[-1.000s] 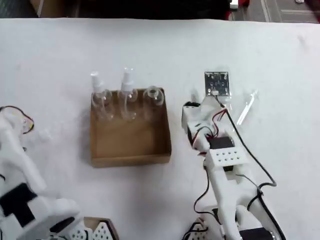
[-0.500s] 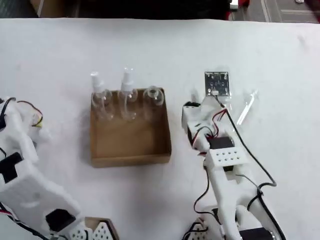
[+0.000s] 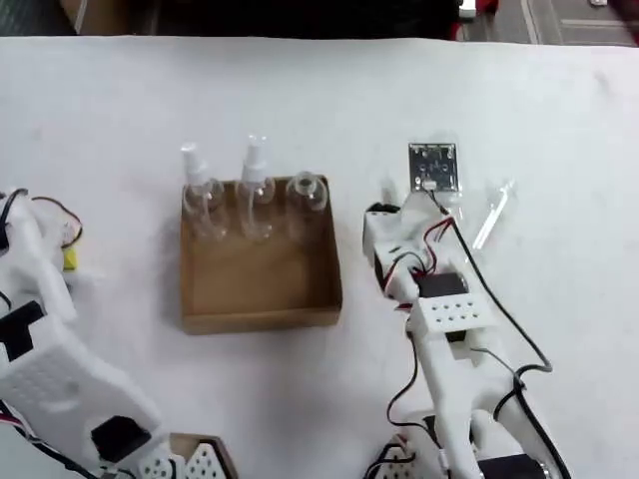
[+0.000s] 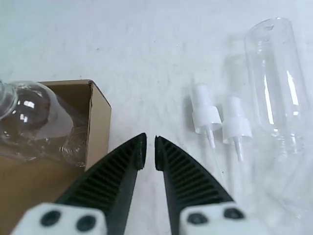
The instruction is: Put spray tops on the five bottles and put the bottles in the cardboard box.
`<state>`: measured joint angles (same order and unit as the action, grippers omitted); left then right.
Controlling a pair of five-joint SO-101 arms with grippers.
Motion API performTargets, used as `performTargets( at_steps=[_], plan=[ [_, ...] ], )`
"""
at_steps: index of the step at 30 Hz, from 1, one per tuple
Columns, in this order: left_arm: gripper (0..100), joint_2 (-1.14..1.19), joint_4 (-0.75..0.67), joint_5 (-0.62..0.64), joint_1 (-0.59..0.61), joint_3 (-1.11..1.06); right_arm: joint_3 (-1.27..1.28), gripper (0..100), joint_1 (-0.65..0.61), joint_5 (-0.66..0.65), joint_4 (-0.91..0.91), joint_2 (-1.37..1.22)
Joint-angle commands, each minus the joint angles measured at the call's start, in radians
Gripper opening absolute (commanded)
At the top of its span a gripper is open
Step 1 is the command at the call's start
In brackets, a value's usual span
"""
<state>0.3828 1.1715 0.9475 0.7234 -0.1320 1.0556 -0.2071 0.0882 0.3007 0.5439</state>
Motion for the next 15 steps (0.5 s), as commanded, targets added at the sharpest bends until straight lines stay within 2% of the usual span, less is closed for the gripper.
performTargets(
  at_steps=[1, 7, 12, 15],
  plan=[
    [2, -0.013, 0.084, -0.051, 0.010, 0.115, -0.014, 1.8, 0.002, -0.003, -0.018, 0.025],
    [2, -0.013, 0.330, -0.152, 0.048, 0.419, -0.015, 1.8, 0.005, -0.003, -0.019, 0.025],
    [2, -0.013, 0.539, -0.315, 0.045, 0.730, -0.008, 1.8, 0.012, -0.003, -0.056, 0.025],
    [2, -0.013, 0.611, -0.414, 0.045, 0.891, -0.008, 1.8, 0.013, -0.003, -0.056, 0.025]
  ],
)
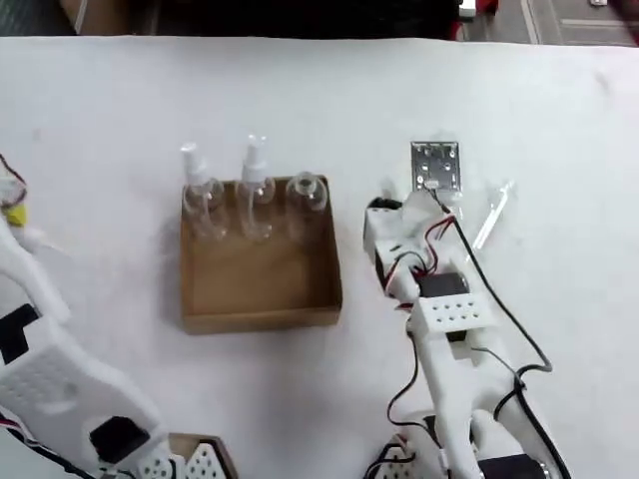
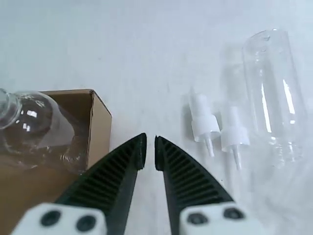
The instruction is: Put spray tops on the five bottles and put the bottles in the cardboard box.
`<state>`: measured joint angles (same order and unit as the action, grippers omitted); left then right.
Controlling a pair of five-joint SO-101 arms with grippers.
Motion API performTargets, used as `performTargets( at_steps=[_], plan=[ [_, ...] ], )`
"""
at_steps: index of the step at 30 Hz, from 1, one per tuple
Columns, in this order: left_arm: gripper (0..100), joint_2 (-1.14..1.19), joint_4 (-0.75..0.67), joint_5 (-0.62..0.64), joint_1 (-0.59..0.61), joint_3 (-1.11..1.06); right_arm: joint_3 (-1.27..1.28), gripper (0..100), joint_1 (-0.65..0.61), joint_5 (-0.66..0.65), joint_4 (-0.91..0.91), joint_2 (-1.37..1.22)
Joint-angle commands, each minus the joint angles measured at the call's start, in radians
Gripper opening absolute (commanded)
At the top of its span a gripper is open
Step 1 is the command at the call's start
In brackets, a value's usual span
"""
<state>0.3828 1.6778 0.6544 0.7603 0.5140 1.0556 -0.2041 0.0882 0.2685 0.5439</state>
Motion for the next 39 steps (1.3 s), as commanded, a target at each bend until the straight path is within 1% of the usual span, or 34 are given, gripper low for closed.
performTargets(
  at_steps=[1, 6, 9, 13, 16, 20, 26, 29, 32, 35, 37, 39],
  plan=[
    [2, -0.013, 0.107, -0.164, 0.008, 0.287, -0.008, 1.8, 0.010, -0.003, -0.022, 0.025],
    [2, -0.016, 0.110, -0.402, 0.007, 0.437, -0.008, 1.8, 0.010, -0.003, -0.022, 0.025],
    [2, -0.061, 0.112, -0.516, 0.005, 0.462, -0.008, 1.8, 0.010, -0.003, -0.025, 0.025],
    [2, -0.206, 0.112, -0.674, -0.035, 0.460, -0.008, 1.8, 0.021, -0.003, -0.027, 0.025],
    [2, -0.352, 0.112, -0.764, -0.099, 0.460, -0.009, 1.8, 0.035, -0.003, -0.027, 0.025],
    [2, -0.522, 0.110, -0.793, -0.226, 0.446, -0.009, 1.8, 0.035, -0.003, -0.028, 0.025],
    [2, -0.720, 0.106, -0.792, -0.449, 0.252, -0.011, 1.8, 0.041, -0.003, -0.028, 0.025],
    [2, -0.816, 0.074, -0.790, -0.573, 0.187, -0.015, 1.8, 0.073, -0.003, -0.047, 0.025],
    [2, -0.924, 0.006, -0.790, -0.714, 0.143, 0.003, 1.8, 0.117, -0.003, -0.113, 0.025],
    [2, -1.010, -0.094, -0.790, -0.868, 0.043, 0.029, 1.8, 0.139, -0.003, -0.177, 0.025],
    [2, -1.053, -0.190, -0.792, -0.932, -0.068, 0.041, 1.8, 0.140, -0.003, -0.206, 0.025],
    [2, -1.092, -0.301, -0.792, -0.958, -0.195, 0.049, 1.8, 0.142, -0.003, -0.217, 0.025]
  ],
)
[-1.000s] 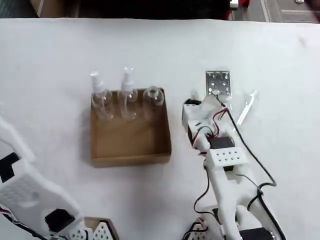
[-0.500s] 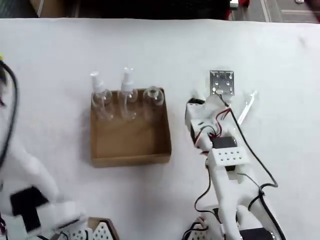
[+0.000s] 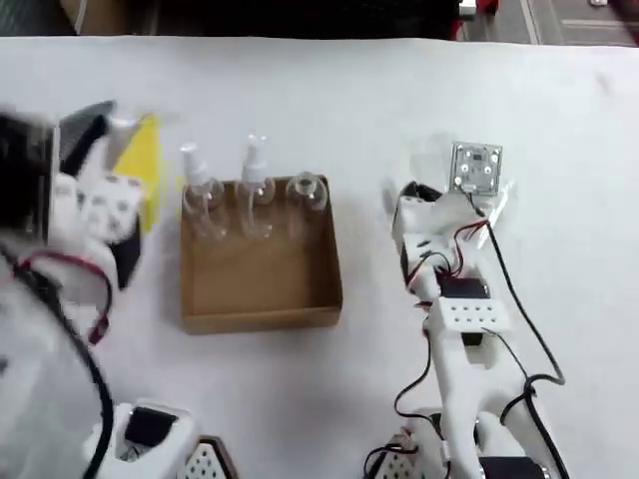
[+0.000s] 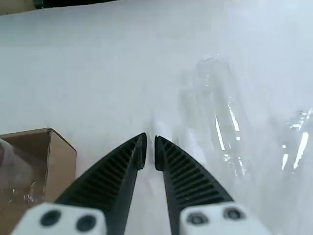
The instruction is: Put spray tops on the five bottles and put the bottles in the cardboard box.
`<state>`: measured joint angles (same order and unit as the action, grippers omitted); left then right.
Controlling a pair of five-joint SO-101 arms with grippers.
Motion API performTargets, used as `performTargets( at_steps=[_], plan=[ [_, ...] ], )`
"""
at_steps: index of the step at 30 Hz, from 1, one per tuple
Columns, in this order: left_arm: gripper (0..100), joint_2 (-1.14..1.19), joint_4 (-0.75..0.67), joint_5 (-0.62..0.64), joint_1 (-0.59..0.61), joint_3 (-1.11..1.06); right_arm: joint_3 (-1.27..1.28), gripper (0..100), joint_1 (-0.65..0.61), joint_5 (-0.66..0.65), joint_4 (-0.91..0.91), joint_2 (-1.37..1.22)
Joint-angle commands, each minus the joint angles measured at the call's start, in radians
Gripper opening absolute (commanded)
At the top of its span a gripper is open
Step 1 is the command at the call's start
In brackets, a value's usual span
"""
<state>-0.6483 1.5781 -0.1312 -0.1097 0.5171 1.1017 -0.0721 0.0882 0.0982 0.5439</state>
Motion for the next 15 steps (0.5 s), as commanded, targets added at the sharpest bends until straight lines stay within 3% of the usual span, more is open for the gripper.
performTargets(
  at_steps=[1, 5, 9, 15],
  plan=[
    [2, -0.076, -0.264, -0.006, -0.097, -0.267, 0.005, 1.8, 0.010, -0.003, -0.051, 0.025],
    [2, -0.145, -0.554, -0.003, -0.108, -0.531, 0.005, 1.8, 0.012, -0.003, -0.050, 0.024],
    [2, -0.200, -0.884, -0.003, -0.202, -0.789, 0.005, 1.8, 0.013, -0.006, -0.054, 0.024],
    [2, -0.148, -1.292, -0.012, -0.334, -1.010, 0.028, 1.7, 0.028, -0.104, -0.214, -0.059]
  ],
)
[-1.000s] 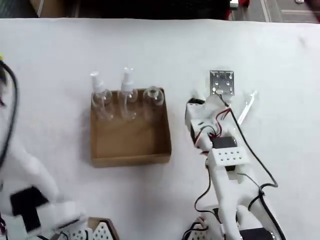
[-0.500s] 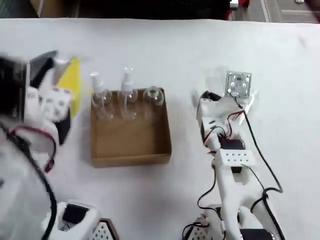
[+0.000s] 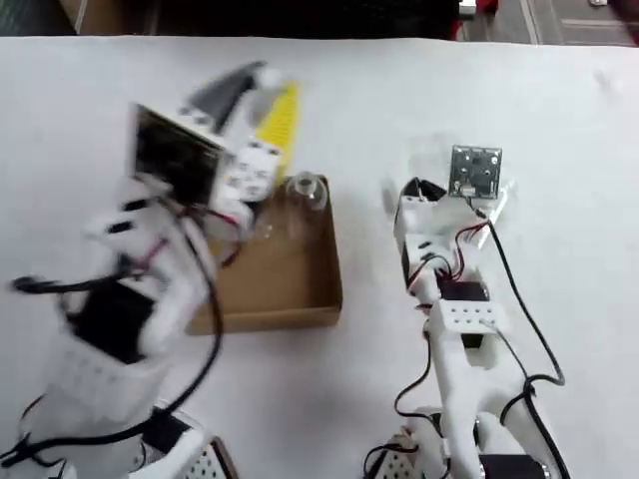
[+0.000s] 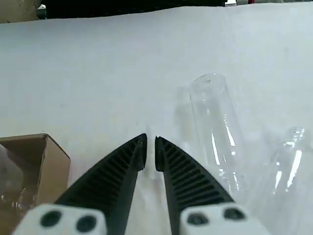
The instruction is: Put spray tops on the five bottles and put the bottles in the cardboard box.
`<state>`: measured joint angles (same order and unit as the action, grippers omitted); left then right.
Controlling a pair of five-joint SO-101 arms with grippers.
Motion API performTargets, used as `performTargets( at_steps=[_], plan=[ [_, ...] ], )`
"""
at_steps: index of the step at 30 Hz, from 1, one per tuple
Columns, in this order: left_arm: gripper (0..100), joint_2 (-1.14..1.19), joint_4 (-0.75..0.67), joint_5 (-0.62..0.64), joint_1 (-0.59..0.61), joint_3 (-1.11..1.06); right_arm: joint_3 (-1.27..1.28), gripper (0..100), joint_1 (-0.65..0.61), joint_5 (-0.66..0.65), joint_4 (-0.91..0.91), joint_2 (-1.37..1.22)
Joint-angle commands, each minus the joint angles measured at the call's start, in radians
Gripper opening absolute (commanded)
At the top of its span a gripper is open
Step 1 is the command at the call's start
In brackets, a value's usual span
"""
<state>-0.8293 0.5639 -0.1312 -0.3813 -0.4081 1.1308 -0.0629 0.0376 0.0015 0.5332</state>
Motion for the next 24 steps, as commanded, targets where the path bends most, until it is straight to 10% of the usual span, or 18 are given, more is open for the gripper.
performTargets(
  at_steps=[1, 24],
  plan=[
    [2, 0.067, -0.313, -0.012, -0.062, -0.084, -0.005, 1.7, 0.031, -0.054, -0.145, -0.079],
    [2, 0.415, -0.376, -0.009, -0.031, 0.034, -0.086, 1.6, 0.051, -0.051, -0.196, -0.220]
  ],
)
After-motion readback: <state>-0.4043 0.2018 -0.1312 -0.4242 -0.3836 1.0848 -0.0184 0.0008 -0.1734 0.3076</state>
